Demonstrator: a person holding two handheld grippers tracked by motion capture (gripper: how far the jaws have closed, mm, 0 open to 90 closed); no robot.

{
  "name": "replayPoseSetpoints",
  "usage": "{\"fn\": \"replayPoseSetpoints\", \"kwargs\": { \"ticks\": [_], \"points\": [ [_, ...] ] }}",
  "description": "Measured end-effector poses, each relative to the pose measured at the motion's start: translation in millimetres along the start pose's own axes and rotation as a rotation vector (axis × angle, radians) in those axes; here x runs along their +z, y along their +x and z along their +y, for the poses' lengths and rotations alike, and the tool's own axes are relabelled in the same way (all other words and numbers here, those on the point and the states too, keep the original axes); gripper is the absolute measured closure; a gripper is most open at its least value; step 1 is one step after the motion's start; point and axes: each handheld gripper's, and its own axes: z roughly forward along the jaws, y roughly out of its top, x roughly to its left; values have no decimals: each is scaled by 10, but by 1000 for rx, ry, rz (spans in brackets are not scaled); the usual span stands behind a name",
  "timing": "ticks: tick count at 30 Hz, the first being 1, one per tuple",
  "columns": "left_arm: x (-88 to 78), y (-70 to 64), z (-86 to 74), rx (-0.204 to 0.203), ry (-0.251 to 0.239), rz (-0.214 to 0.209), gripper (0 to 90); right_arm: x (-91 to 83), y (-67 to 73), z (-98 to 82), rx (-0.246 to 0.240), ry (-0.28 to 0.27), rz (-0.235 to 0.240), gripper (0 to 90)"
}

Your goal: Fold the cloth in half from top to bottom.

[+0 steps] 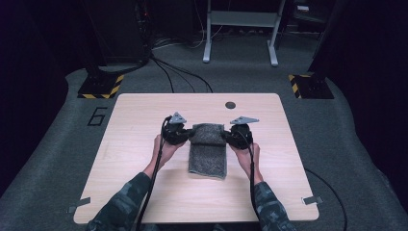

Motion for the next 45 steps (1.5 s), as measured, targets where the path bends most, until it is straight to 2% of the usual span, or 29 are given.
{"fn": "replayPoseSetpoints", "kwargs": {
  "ticks": [5,16,18,19,25,26,28,30,31,34,35,36,37,38,42,45],
  "points": [
    [-41,-92,-116,12,7,-11,866,-69,79,-128,-6,-1,10,872],
    [-88,-216,-249,30,-2,-17,862,-164,182,-295,-18,-14,11,868],
    [-80,-233,-283,22,4,-20,861,-174,195,-328,-10,-13,10,868],
    [-75,-245,-303,25,8,-21,861,-173,192,-342,-23,-16,12,867],
    [-60,-304,-386,45,26,-25,856,-177,220,-432,-18,-4,13,860],
    [-54,-319,-418,35,32,-32,853,-183,244,-475,-32,1,5,856],
    [-60,-314,-434,44,40,-36,852,-184,259,-499,-29,7,6,854],
    [-52,-328,-481,30,44,-38,842,-181,273,-550,-34,15,7,842],
    [-51,-329,-499,36,51,-39,837,-177,279,-586,-30,22,10,833],
    [-31,-342,-601,24,104,-65,773,-167,290,-684,-27,51,9,766],
    [-27,-344,-633,17,114,-67,723,-167,285,-717,-28,60,14,727],
    [-35,-336,-652,18,123,-75,621,-179,281,-766,-16,76,15,640],
    [-41,-341,-675,-5,125,-81,621,-179,281,-766,-16,76,15,640],
    [-63,-335,-689,-20,133,-85,559,-193,269,-782,-8,76,17,595],
    [-152,-297,-661,-36,111,-86,415,-302,205,-730,24,52,19,472],
    [-167,-255,-583,-66,98,-88,395,-302,172,-660,27,48,26,422]
  ]
}}
